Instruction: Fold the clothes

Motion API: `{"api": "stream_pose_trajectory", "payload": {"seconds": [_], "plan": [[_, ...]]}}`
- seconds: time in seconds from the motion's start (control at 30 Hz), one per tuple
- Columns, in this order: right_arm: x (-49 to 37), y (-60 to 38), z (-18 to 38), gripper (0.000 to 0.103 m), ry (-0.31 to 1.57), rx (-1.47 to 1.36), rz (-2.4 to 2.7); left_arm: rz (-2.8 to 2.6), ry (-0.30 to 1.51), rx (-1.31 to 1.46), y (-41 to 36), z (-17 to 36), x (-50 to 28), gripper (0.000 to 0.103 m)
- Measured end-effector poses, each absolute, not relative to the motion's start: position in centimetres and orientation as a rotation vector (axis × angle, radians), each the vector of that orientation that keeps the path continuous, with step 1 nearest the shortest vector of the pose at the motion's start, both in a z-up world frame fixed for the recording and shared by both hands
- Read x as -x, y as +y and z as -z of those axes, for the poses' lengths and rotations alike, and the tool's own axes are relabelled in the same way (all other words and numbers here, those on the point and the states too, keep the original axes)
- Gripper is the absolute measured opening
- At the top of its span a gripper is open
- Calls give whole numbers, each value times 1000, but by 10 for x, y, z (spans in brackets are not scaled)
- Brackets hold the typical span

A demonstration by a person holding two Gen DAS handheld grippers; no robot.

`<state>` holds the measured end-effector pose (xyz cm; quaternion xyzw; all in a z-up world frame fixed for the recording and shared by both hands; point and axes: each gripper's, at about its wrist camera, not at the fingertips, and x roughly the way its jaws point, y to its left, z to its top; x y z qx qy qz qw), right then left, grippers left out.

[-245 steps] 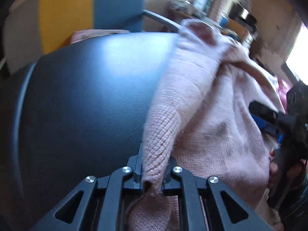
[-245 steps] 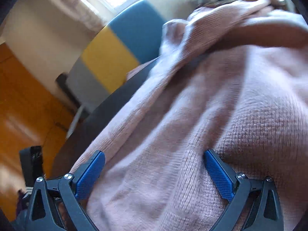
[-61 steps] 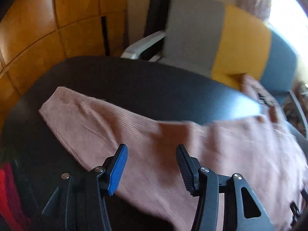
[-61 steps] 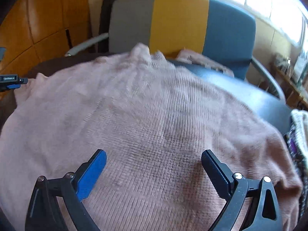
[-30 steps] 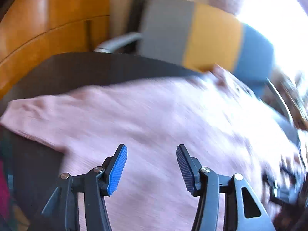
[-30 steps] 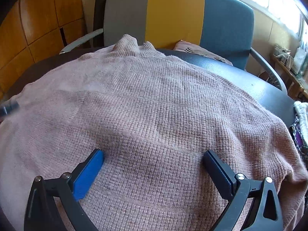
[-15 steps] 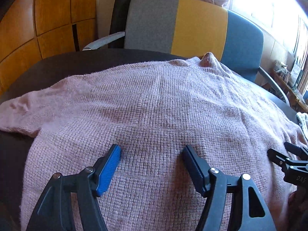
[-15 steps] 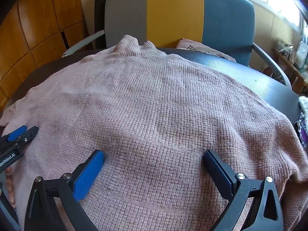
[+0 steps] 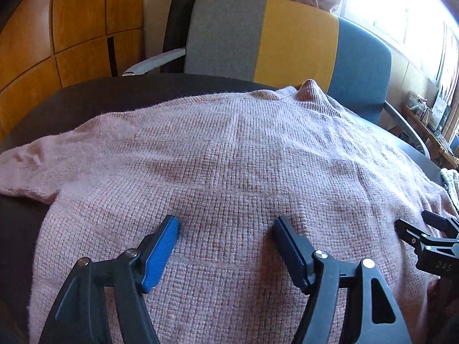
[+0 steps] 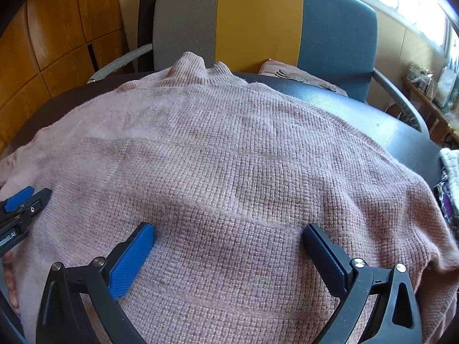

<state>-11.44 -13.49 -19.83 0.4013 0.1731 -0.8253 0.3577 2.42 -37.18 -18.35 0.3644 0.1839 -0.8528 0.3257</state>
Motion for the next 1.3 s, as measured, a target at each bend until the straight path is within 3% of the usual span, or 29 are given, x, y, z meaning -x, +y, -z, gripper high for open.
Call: {"api": "stream_pose_trajectory", "payload": {"seconds": [0.2,0.6,0.83,1.07,1.23,1.3], "plan": [[118,-128,199,103,385,-1048,2106,2235,485,-956,-371,183,-22,71],[119,-106,183,103,471,-1162,2045,2240,495,-948,-373,182,-26,71],[121,29,126,103,441,-1050,2155,2242,507,-947,-374,181,-28,71],[142,165,146,103,501,-1261,2313,2241,511,-946,-373,181,-28,72],[147,193,172,97,430,-1357,2296,2239,510,-948,-372,181,-28,72],[147,196,178,103,395,-1363,2303,2239,510,-948,-372,180,-28,72]]}}
